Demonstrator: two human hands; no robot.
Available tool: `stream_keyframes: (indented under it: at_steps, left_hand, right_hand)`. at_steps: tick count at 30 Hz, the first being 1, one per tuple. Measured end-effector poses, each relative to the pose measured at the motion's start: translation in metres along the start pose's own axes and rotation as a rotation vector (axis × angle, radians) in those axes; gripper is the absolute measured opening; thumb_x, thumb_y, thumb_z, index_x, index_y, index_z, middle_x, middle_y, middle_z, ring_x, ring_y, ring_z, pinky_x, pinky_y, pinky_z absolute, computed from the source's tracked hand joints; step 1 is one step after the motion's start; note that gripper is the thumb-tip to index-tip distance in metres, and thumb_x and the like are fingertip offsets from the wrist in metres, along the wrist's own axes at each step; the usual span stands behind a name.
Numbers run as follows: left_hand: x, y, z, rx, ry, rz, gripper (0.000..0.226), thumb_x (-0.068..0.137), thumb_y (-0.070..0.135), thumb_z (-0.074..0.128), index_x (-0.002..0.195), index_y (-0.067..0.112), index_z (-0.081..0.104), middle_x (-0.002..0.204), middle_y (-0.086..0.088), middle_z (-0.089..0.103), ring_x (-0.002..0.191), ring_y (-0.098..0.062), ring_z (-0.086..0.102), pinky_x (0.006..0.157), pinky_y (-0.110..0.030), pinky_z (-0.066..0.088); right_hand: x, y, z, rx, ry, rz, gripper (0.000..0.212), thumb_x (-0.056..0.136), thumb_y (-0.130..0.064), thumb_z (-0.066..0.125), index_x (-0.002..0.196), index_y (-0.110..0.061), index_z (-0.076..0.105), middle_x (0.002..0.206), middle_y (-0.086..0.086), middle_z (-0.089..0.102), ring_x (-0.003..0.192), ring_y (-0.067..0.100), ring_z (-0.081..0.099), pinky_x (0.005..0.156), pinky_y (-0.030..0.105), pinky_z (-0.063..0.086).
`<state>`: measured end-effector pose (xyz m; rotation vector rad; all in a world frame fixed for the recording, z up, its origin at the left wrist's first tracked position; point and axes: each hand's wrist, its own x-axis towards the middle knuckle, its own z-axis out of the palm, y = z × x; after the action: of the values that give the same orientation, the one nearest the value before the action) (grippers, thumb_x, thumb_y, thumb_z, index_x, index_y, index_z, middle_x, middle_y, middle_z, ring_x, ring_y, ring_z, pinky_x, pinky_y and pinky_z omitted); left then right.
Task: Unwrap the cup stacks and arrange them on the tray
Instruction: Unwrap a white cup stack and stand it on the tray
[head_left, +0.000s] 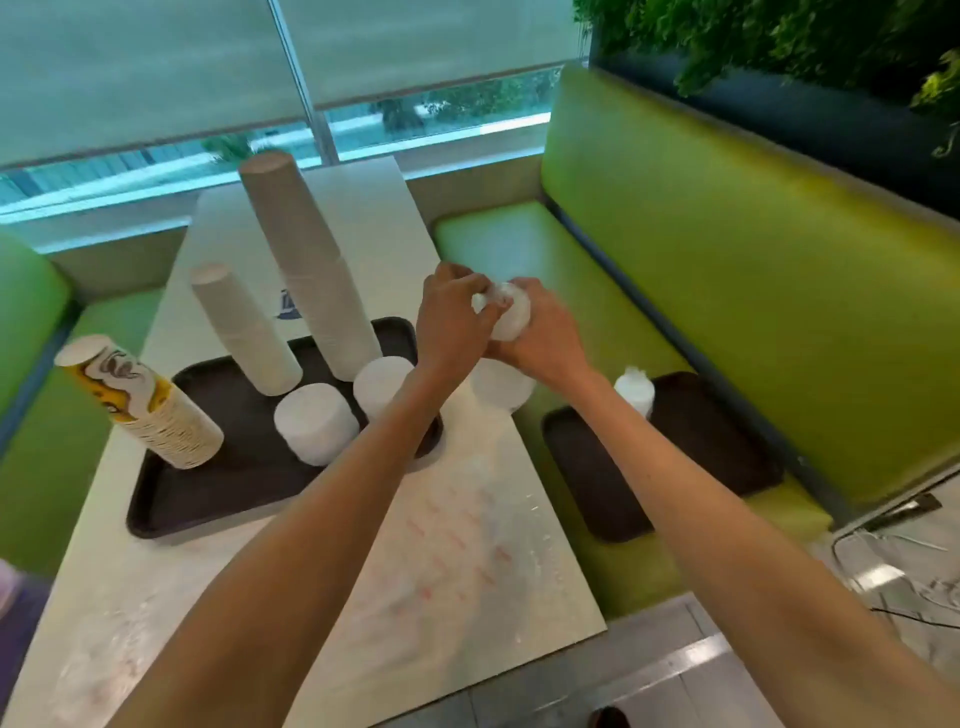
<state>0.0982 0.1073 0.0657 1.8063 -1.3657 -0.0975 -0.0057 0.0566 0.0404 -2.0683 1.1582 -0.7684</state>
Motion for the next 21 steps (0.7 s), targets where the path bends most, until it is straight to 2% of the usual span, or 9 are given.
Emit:
stream_keyframes:
  at_steps: [3, 7, 10, 12, 17, 19, 21]
  left_hand:
    - [-0.014, -0.021, -0.064, 0.037, 0.044, 0.025, 0.025, 0.085, 0.024, 0.069, 0.088, -0.001, 0.069, 0.1, -0.015, 0.062, 0.096, -0.029, 0.053, 0.072, -0.024, 0.031]
    - [-0.045, -0.057, -0.135, 0.101, 0.018, 0.015, 0.026, 0.088, 0.026, 0.066, 0.092, 0.0, 0.068, 0.095, -0.012, 0.063, 0.081, -0.017, 0.048, 0.066, -0.022, 0.026]
    - [-0.068, -0.084, -0.166, 0.119, -0.011, -0.048, 0.026, 0.089, 0.027, 0.064, 0.097, 0.002, 0.068, 0.099, -0.013, 0.068, 0.083, -0.018, 0.055, 0.075, -0.024, 0.037]
    - [-0.083, -0.1, -0.181, 0.088, -0.039, -0.082, 0.021, 0.089, 0.025, 0.065, 0.088, 0.004, 0.065, 0.088, -0.011, 0.067, 0.079, -0.018, 0.056, 0.077, -0.028, 0.041]
    - [-0.122, -0.131, -0.2, 0.042, -0.091, -0.171, 0.014, 0.089, 0.024, 0.066, 0.08, 0.013, 0.062, 0.079, 0.0, 0.063, 0.074, -0.009, 0.055, 0.087, -0.028, 0.043]
    - [-0.132, -0.141, -0.201, 0.036, -0.103, -0.206, 0.019, 0.089, 0.024, 0.066, 0.073, 0.016, 0.058, 0.072, 0.004, 0.06, 0.07, -0.007, 0.054, 0.082, -0.024, 0.043]
    - [-0.138, -0.147, -0.2, 0.041, -0.113, -0.237, 0.027, 0.088, 0.023, 0.066, 0.065, 0.02, 0.052, 0.064, 0.007, 0.053, 0.061, -0.003, 0.049, 0.067, -0.018, 0.039]
  right_hand:
    - [-0.02, -0.051, 0.029, 0.062, -0.022, -0.06, 0.089, 0.06, -0.041, 0.088, 0.133, -0.013, 0.045, 0.124, 0.008, 0.058, 0.112, 0.024, 0.055, 0.084, 0.029, 0.041]
    - [-0.055, -0.107, 0.079, 0.092, -0.083, -0.108, 0.089, 0.062, -0.044, 0.087, 0.133, -0.014, 0.044, 0.125, 0.009, 0.057, 0.112, 0.026, 0.056, 0.09, 0.036, 0.046]
    - [-0.076, -0.13, 0.113, 0.078, -0.142, -0.097, 0.09, 0.063, -0.047, 0.085, 0.136, -0.016, 0.043, 0.131, 0.004, 0.056, 0.116, 0.023, 0.054, 0.086, 0.029, 0.042]
    - [-0.089, -0.139, 0.134, 0.067, -0.191, -0.089, 0.091, 0.065, -0.047, 0.084, 0.138, -0.018, 0.039, 0.132, 0.003, 0.056, 0.116, 0.022, 0.055, 0.085, 0.027, 0.042]
    - [-0.114, -0.144, 0.17, 0.066, -0.371, -0.058, 0.094, 0.07, -0.038, 0.083, 0.145, -0.02, 0.03, 0.138, 0.004, 0.051, 0.125, 0.022, 0.049, 0.101, 0.035, 0.042]
    - [-0.121, -0.141, 0.178, 0.059, -0.427, -0.057, 0.096, 0.072, -0.035, 0.083, 0.148, -0.021, 0.026, 0.144, 0.005, 0.045, 0.13, 0.023, 0.044, 0.105, 0.036, 0.039]
    - [-0.125, -0.138, 0.181, 0.05, -0.467, -0.041, 0.1, 0.072, -0.032, 0.083, 0.15, -0.023, 0.021, 0.15, 0.005, 0.038, 0.134, 0.024, 0.039, 0.107, 0.037, 0.037]
